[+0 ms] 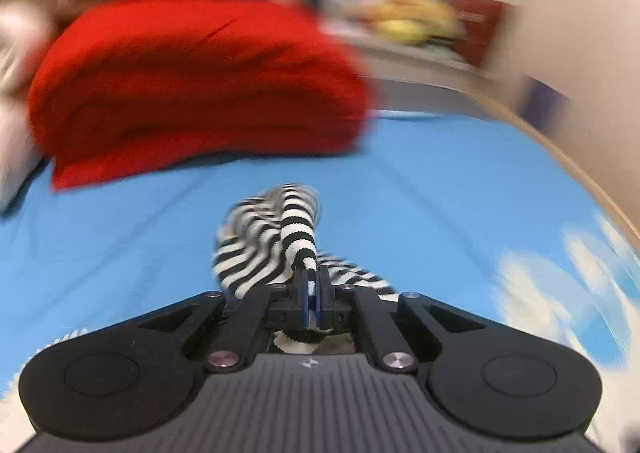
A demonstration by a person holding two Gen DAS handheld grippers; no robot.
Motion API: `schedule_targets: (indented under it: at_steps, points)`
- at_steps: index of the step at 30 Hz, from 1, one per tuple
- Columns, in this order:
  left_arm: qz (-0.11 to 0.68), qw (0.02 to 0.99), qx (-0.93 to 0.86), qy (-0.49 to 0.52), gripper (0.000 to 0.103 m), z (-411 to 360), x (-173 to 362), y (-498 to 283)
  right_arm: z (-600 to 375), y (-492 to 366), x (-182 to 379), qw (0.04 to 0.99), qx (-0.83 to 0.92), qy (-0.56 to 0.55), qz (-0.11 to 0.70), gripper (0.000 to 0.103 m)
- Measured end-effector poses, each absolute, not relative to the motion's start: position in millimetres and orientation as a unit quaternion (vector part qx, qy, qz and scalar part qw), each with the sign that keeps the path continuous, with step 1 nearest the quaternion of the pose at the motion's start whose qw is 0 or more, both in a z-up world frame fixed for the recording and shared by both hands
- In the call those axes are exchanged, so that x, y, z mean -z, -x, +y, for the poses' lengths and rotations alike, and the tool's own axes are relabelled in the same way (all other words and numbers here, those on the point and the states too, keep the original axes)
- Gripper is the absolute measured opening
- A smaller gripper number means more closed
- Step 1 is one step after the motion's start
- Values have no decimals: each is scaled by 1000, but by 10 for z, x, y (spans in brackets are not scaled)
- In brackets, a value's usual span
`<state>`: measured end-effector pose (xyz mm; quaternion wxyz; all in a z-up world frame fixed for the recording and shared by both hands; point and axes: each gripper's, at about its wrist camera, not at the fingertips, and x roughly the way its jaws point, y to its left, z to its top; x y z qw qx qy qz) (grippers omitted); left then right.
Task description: Fold small clothes
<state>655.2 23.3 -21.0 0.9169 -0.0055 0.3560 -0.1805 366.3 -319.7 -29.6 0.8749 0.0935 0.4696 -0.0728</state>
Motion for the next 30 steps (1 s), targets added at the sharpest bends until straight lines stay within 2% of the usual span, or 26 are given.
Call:
schedule_targets:
  at_steps: [4, 8, 10, 11, 13, 15, 18, 21, 23, 26, 30]
  points:
    - [354, 878, 316, -63, 3, 155, -94, -5084, -3279, -3588, 154, 885, 92, -121, 439, 11]
    - [437, 802, 394, -105, 5, 195, -40, -3862, -3416, -3479, -3, 896, 112, -154, 400, 12]
    - [454, 798, 381, -112, 7, 294, -34, -3481, -3438, -3442, -51, 900, 104, -166, 390, 13]
    - [458, 807, 363, -90, 9, 382, -46, -3405, -3432, -3420, -65, 901, 95, -169, 387, 16]
    - [460, 834, 304, -8, 26, 633, -57, -3424, -3397, -3391, -65, 903, 81, -168, 386, 23]
    - [459, 859, 206, 95, 30, 903, 50, -3519, -3324, -3370, -43, 903, 55, -166, 391, 24]
    - [513, 828, 85, 208, 30, 1157, 463, -3745, -3227, -3393, 55, 889, 14, -185, 419, 25]
    - [540, 803, 56, 245, 30, 1265, 747, -4005, -3112, -3452, 248, 858, -24, -226, 461, 27]
    - [546, 791, 54, 271, 30, 1282, 890, -4084, -3010, -3501, 425, 829, -45, -255, 495, 35]
    - [555, 782, 45, 280, 30, 1264, 1027, -4053, -2872, -3562, 638, 791, -66, -298, 530, 39]
    - [566, 766, 51, 301, 30, 1204, 1146, -4018, -2699, -3652, 769, 768, -75, -332, 543, 43]
